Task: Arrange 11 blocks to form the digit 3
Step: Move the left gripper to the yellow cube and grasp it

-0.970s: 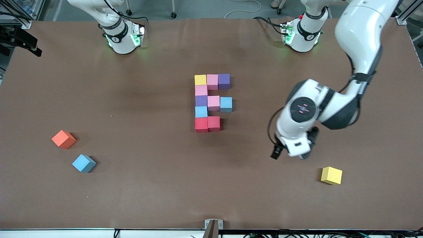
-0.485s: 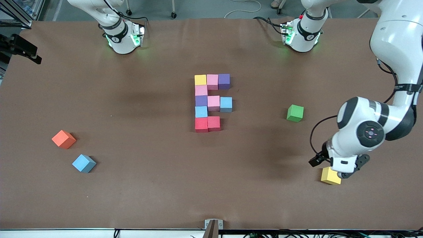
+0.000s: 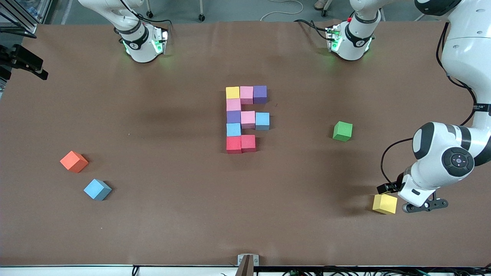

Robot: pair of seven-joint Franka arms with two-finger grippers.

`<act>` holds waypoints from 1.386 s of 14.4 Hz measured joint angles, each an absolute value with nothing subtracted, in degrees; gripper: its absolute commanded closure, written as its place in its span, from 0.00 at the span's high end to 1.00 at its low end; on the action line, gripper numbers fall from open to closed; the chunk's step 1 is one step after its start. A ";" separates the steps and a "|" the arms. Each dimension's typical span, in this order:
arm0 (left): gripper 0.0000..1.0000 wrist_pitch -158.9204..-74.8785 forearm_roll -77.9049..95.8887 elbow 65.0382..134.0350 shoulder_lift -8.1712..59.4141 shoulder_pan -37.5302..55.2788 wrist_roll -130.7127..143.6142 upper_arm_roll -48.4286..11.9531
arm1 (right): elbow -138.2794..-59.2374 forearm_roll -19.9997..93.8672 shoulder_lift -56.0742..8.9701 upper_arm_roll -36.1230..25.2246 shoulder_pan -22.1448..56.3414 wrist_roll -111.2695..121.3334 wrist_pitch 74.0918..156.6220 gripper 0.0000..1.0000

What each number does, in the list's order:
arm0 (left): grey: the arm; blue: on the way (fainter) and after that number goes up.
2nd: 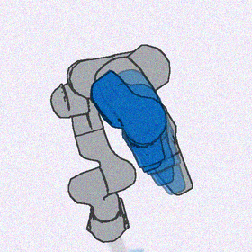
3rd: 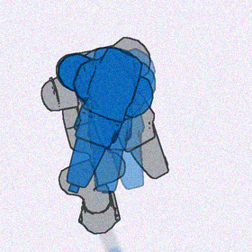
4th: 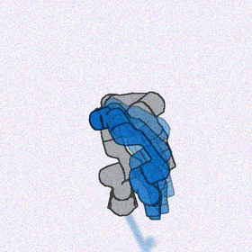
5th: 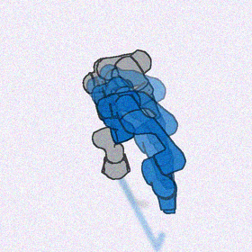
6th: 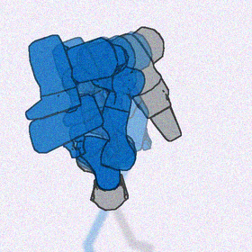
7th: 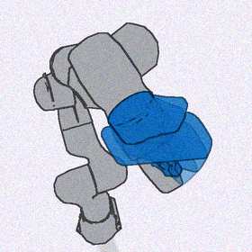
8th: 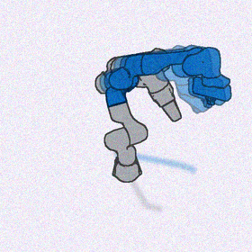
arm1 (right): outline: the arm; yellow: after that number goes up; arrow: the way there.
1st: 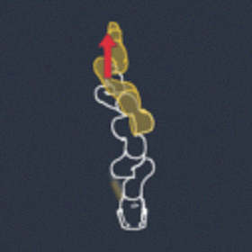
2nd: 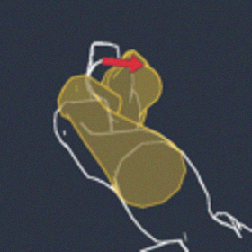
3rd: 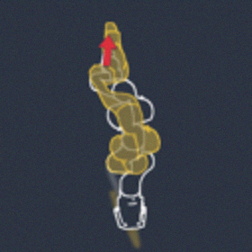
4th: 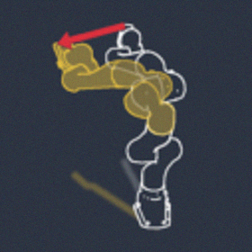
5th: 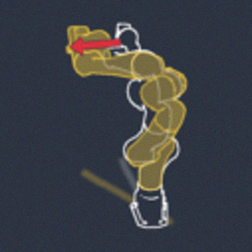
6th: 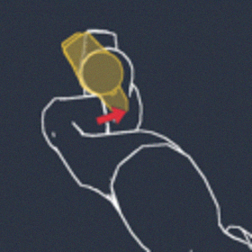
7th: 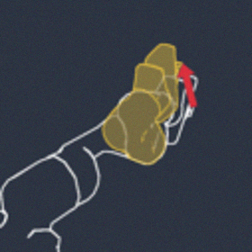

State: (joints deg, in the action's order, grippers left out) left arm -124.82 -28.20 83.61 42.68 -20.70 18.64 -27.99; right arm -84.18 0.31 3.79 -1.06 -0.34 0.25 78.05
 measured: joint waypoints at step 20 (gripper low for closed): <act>0.99 -132.64 -21.08 71.16 54.00 -17.66 -15.58 -25.83 | -89.58 0.73 5.98 -1.47 -0.37 5.34 79.46 1.00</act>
State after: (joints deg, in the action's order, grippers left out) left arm -132.64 -21.08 71.16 54.00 -17.66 -15.58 -25.83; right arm -89.58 0.73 5.98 -1.47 -0.37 5.34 79.46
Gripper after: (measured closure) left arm 0.004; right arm 0.000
